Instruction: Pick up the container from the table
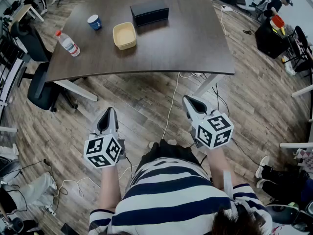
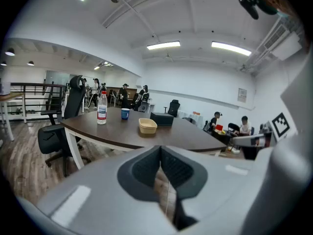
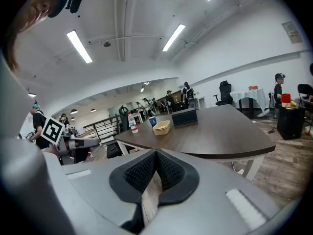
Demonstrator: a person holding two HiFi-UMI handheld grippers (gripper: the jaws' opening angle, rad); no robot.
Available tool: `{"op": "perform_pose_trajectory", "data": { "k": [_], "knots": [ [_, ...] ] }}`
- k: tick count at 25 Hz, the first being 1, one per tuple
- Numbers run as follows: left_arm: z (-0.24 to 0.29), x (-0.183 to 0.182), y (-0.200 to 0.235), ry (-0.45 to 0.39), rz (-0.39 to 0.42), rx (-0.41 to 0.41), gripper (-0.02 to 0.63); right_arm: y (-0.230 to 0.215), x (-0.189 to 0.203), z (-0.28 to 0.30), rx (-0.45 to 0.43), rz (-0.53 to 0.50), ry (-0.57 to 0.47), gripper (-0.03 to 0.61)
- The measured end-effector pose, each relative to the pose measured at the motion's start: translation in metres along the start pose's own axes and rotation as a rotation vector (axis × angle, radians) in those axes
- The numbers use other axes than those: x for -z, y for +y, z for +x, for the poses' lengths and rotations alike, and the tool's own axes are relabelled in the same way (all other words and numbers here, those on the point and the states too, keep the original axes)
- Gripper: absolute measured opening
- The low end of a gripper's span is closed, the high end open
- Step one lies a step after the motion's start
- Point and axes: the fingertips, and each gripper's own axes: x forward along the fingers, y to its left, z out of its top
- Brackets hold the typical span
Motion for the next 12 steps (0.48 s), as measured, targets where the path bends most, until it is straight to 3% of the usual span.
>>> {"op": "perform_pose_trajectory", "data": {
  "k": [6,12],
  "knots": [
    [0.003,-0.007,-0.015,-0.009,-0.038,0.029,0.000,-0.013,-0.001,-0.001,0.008,0.011,-0.002,-0.005],
    [0.011,0.000,-0.021,0.011,-0.049,0.007,0.000,-0.023,0.003,0.003,-0.002,0.002,0.015,-0.005]
  ]
}}
